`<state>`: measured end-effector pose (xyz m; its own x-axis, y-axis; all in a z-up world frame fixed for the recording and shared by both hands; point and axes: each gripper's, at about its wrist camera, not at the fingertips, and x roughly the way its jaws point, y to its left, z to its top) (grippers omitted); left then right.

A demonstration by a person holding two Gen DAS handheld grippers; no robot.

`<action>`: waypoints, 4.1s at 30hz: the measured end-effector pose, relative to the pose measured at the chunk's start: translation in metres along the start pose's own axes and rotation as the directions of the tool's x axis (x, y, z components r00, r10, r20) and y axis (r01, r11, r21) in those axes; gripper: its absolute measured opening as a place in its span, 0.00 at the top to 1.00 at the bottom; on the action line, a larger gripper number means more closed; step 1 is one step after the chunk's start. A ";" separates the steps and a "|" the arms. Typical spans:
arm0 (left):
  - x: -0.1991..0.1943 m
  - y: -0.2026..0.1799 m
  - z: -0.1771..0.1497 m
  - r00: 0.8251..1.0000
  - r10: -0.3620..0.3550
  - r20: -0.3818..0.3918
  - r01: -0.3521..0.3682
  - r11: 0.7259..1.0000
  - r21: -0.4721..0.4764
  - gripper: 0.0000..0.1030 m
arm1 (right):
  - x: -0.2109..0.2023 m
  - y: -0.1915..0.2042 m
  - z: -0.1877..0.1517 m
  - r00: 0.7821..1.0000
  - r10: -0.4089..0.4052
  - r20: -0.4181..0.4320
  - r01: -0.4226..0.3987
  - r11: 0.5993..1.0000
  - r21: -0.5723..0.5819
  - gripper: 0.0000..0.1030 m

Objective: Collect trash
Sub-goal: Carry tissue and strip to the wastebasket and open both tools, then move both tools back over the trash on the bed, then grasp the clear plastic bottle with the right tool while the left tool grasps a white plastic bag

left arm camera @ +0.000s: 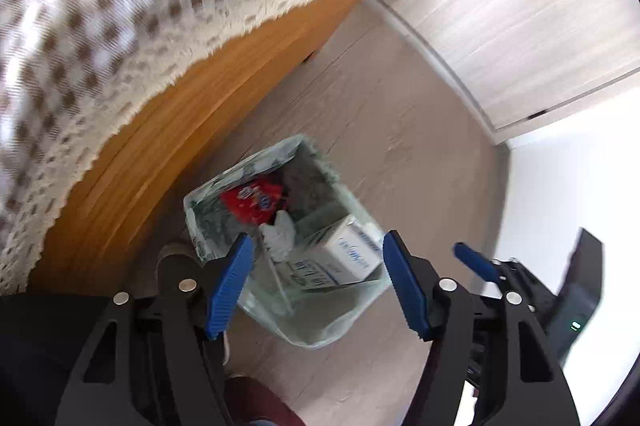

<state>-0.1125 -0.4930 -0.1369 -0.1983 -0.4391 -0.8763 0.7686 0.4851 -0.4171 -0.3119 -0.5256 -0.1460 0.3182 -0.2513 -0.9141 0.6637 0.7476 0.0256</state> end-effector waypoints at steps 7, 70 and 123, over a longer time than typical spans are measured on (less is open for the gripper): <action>-0.105 -0.013 -0.012 0.951 -0.072 0.302 0.019 0.985 0.174 0.27 | -0.028 0.020 0.026 0.991 -0.004 0.132 0.011 0.998 -0.054 0.46; -0.413 0.427 -0.195 0.510 0.722 0.467 -0.250 0.644 -0.723 0.07 | -0.019 0.575 0.290 0.776 0.620 0.114 -0.433 0.655 -0.620 0.32; -0.410 0.314 -0.050 0.542 0.612 0.576 -0.338 0.786 -0.518 1.00 | -0.014 0.389 0.201 0.769 0.631 0.103 -0.560 0.743 -0.366 0.23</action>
<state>0.1794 -0.1229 0.0789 0.7135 -0.3760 -0.5912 0.3558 0.9213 -0.1567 0.0779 -0.3545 -0.0423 0.7328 0.2149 -0.6456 0.0672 0.9213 0.3829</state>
